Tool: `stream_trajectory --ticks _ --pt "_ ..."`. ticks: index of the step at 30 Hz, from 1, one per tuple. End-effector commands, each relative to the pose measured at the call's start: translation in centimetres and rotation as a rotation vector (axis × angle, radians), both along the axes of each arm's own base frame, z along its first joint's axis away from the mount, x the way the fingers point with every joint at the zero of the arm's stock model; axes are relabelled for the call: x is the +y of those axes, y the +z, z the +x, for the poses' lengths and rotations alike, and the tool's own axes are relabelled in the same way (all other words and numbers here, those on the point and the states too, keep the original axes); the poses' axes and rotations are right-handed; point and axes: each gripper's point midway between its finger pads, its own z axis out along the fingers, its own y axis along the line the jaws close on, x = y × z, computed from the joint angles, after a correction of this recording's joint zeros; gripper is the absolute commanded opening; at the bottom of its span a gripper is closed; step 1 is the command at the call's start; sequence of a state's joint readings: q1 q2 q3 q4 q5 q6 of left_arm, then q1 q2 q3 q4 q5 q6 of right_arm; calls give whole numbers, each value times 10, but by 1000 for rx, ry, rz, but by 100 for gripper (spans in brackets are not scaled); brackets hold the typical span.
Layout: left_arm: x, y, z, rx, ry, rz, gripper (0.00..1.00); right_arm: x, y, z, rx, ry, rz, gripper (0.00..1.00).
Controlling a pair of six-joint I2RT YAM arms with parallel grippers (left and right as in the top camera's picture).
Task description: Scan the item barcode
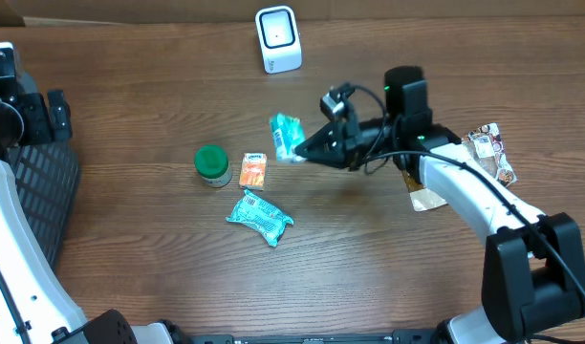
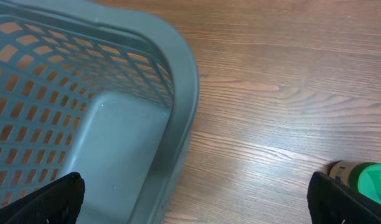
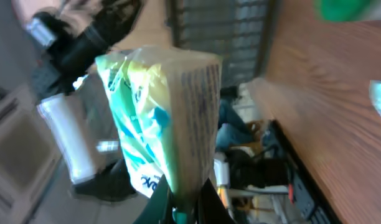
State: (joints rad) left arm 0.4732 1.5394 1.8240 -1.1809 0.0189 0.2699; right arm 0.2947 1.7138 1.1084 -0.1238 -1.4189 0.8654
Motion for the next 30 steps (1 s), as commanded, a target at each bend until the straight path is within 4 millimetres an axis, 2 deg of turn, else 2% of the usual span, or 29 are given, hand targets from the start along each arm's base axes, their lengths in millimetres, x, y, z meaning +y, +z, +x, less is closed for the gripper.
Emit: stream_trajectory --ticks 1,4,7,10,12,15,16,18,19,20,23,26,28,30 --pt "2 0 1 4 -13 13 100 1 -31 14 -175 -106 -144 4" --pt "2 0 1 4 -13 13 100 -9 -69 17 -156 -173 -342 4" --pt "2 0 1 4 -13 13 100 -22 -96 17 -136 -215 -510 4" --pt "2 0 1 4 -13 13 100 -33 -103 17 -143 -220 -636 4" --pt "2 0 1 4 -13 13 100 -40 -97 21 -169 -227 -725 4" --pt "2 0 1 4 -13 13 100 -53 -75 36 -254 -272 -890 4" --pt "2 0 1 4 -13 13 100 -56 -62 44 -300 -301 -952 4" --pt "2 0 1 4 -13 13 100 -61 -32 60 -409 -374 -1051 4" --pt "2 0 1 4 -13 13 100 -63 -7 73 -499 -440 -1109 4" --pt "2 0 1 4 -13 13 99 -64 10 82 -560 -487 -1139 4" --pt "2 0 1 4 -13 13 99 -66 53 104 -732 -630 -1200 4" --pt "2 0 1 4 -13 13 100 -58 88 130 -938 -759 -1222 4" --pt "2 0 1 4 -13 13 100 -54 97 149 -1040 -814 -1255 4" --pt "2 0 1 4 -13 13 100 -49 96 169 -1120 -841 -1286 4"
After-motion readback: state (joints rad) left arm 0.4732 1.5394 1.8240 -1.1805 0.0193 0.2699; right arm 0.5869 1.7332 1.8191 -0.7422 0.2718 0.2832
